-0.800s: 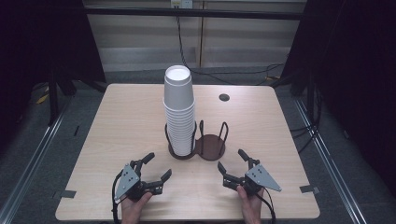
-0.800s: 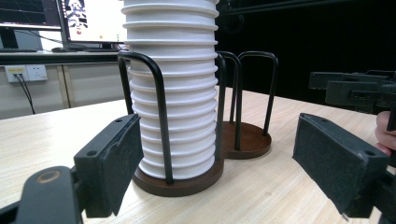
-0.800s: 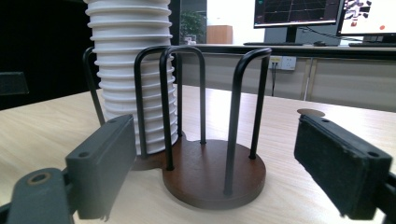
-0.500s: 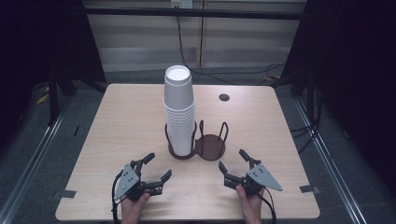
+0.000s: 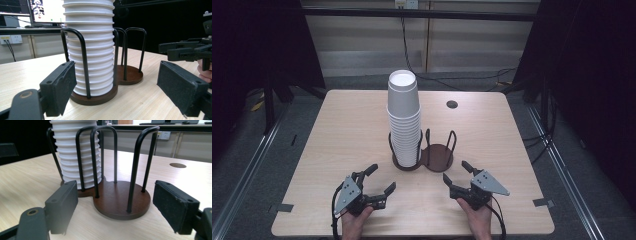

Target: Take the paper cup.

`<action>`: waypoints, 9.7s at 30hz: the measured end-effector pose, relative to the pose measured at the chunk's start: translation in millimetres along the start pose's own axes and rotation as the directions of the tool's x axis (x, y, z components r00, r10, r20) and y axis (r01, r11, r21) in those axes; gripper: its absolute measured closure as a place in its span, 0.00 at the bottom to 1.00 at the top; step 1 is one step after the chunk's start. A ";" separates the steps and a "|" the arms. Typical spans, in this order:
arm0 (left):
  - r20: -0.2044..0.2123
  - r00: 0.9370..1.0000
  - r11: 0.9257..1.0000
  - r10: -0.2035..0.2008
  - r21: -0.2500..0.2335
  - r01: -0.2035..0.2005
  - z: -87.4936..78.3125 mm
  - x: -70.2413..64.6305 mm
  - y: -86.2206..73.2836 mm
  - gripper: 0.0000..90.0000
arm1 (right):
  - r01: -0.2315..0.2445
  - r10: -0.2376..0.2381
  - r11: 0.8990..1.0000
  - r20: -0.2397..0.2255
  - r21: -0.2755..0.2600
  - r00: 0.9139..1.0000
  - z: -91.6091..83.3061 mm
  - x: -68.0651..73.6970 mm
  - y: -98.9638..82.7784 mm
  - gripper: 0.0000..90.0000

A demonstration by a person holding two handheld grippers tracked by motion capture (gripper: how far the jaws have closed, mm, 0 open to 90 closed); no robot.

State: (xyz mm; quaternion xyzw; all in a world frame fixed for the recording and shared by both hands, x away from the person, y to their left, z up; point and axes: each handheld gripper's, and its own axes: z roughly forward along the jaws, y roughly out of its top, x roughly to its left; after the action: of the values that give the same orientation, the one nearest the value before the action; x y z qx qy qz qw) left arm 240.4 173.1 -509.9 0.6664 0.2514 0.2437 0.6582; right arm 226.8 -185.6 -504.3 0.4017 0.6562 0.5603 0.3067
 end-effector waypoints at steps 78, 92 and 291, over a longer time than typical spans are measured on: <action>0.013 1.000 1.000 0.003 0.002 -0.003 -0.9 0.5 0.1 0.17 | 0.062 -0.049 0.998 -0.423 0.017 0.905 50.0 7.9 180.3 0.15; 0.013 1.000 1.000 0.003 0.002 -0.003 -0.9 0.4 0.1 0.17 | 0.085 -0.055 0.995 -0.462 0.045 0.885 60.7 4.2 207.3 0.17; 0.189 0.982 0.999 0.002 0.045 -0.011 21.9 -11.1 51.6 0.17 | 0.008 -0.024 0.999 -0.443 -0.037 0.896 13.7 -23.6 214.2 0.25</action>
State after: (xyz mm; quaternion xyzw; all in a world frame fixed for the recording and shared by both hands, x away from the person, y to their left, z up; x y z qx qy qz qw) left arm 247.1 148.9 -458.6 0.7022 0.1912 0.1759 0.6629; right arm 289.3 -189.0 -297.7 0.2528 0.7023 0.6458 0.1607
